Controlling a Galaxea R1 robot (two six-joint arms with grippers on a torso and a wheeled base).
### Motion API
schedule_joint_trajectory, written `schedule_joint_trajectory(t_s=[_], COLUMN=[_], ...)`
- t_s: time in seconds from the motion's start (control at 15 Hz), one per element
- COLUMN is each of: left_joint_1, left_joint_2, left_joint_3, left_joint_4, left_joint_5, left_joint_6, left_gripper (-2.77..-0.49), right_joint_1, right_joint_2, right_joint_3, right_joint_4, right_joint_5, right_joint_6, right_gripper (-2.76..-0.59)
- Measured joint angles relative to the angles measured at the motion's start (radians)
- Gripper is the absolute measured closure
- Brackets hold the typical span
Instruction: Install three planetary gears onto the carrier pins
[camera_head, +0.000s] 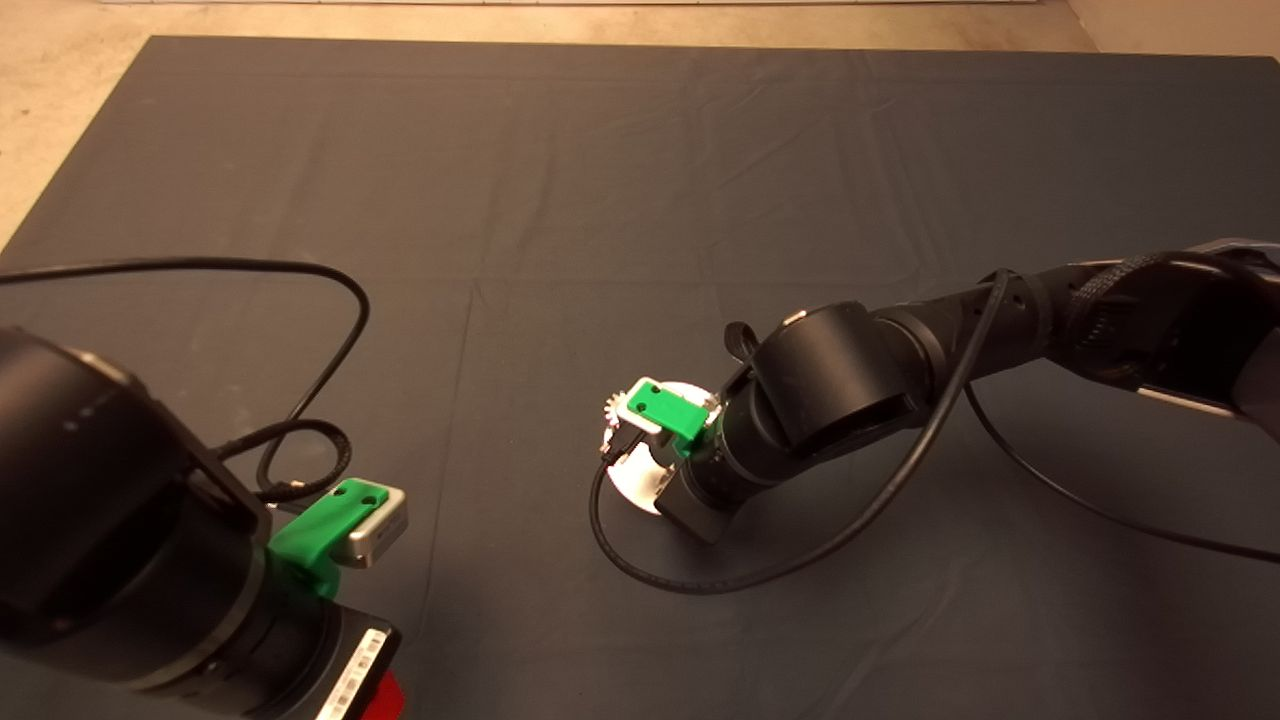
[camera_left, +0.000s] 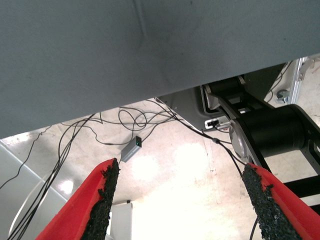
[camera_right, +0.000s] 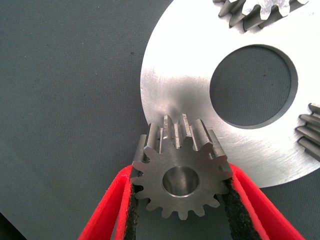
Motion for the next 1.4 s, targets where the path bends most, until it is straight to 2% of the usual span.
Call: schedule_joint_trajectory(t_s=[0.33,1.4], left_joint_1=[0.012,0.013], left_joint_2=[0.0,0.0], left_joint_3=[0.0,0.0], left_joint_4=[0.0,0.0], left_joint_5=[0.0,0.0], left_joint_6=[0.0,0.012], left_gripper=[-1.75,-1.75], right_joint_1=[-0.002,-0.001], right_joint_2=[0.004,0.004], right_joint_3=[0.0,-0.007], right_joint_4=[-0.011,-0.013], right_joint_5=[0.0,0.001], right_joint_6=[-0.015,-0.09], right_gripper=[-1.04,-1.04])
